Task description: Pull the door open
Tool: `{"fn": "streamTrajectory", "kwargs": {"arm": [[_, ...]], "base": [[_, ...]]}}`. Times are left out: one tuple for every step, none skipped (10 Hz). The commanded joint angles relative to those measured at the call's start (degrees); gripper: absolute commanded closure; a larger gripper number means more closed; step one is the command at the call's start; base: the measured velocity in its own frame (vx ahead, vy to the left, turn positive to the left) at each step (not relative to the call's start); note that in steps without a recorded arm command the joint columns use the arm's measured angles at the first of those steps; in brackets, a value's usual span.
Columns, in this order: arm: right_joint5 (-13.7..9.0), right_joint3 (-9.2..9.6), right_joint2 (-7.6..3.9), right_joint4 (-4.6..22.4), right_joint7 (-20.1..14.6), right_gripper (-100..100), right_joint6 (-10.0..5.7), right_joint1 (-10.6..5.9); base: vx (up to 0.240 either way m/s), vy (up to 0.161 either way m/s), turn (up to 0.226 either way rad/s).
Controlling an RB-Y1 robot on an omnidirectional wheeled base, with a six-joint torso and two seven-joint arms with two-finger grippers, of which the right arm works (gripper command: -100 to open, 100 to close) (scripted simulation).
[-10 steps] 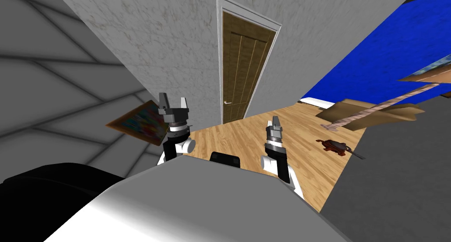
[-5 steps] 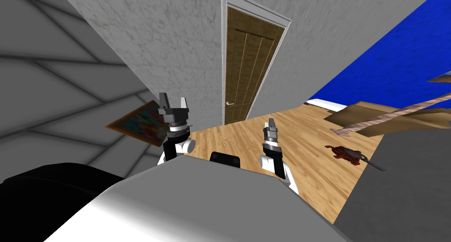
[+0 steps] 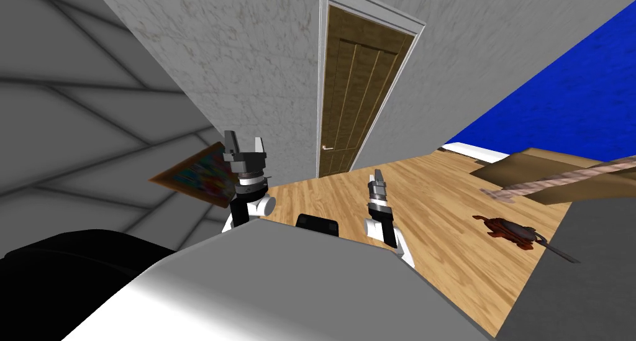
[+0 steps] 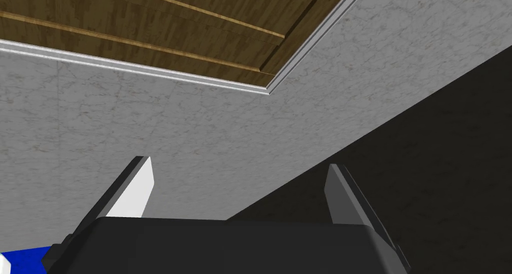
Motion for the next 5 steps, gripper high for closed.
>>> {"fn": "streamTrajectory", "kwargs": {"arm": [[0.0,-0.27,-0.59,2.9,-1.0,-100,-0.95,-1.22],[0.0,-0.33,-0.87,4.6,-1.5,-100,-1.56,-1.74],[0.1,-0.38,-1.17,6.4,-2.1,-100,-2.20,-2.29],[0.1,-0.44,-1.46,8.1,-2.7,-100,-2.84,-2.83],[0.2,-0.50,-1.75,9.7,-3.2,-100,-3.48,-3.38]], "base": [[0.095,0.025,0.073],[0.088,0.014,0.103],[0.105,0.013,0.098],[0.102,0.025,0.108],[0.091,0.028,0.083]]}}
